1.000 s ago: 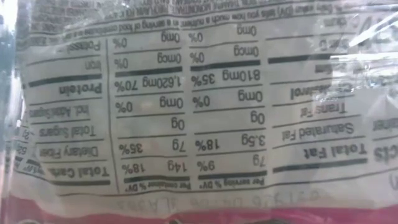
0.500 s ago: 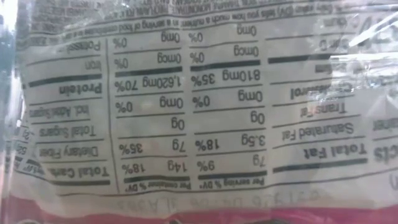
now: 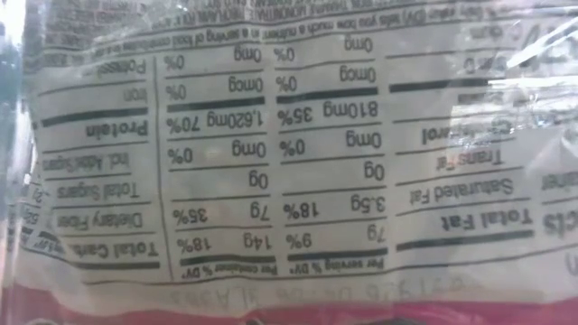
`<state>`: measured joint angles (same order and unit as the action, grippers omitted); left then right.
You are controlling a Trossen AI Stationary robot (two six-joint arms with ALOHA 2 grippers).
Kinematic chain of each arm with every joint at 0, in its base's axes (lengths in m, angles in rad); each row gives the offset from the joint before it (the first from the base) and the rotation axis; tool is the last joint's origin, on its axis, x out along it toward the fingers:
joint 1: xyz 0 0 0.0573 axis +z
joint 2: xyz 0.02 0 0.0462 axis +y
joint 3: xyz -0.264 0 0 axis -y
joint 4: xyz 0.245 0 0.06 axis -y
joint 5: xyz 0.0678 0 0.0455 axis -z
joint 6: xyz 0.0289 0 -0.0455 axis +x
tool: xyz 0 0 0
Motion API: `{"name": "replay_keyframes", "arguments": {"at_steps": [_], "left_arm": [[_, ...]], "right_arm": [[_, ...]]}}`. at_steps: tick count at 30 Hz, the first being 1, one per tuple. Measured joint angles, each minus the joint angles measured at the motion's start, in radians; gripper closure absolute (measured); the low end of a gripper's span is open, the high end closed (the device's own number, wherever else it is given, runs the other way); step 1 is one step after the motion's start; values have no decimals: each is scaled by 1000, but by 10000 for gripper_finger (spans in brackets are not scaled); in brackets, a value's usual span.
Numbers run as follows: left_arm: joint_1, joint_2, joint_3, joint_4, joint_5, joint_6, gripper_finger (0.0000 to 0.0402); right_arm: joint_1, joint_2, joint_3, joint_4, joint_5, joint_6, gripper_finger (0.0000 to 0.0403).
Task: Pick & Place Food Item
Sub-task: Put the orange seasoning bottle into the gray bin
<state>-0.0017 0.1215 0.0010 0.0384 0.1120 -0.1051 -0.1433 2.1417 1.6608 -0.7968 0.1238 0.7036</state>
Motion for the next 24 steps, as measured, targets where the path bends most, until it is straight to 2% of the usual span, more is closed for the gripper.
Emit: {"name": "replay_keyframes", "arguments": {"at_steps": [7, 15, 24], "left_arm": [[0, 0, 0, 0, 0, 0, 401], [0, 0, 0, 0, 0, 0, 401], [0, 7, 0, -2, 0, 0, 401]], "right_arm": [[-2, -122, 0, -101, 52, 36, 191], [15, -322, -29, -311, 82, 152, 191], [183, -572, -181, -494, 197, 461, 191]]}}
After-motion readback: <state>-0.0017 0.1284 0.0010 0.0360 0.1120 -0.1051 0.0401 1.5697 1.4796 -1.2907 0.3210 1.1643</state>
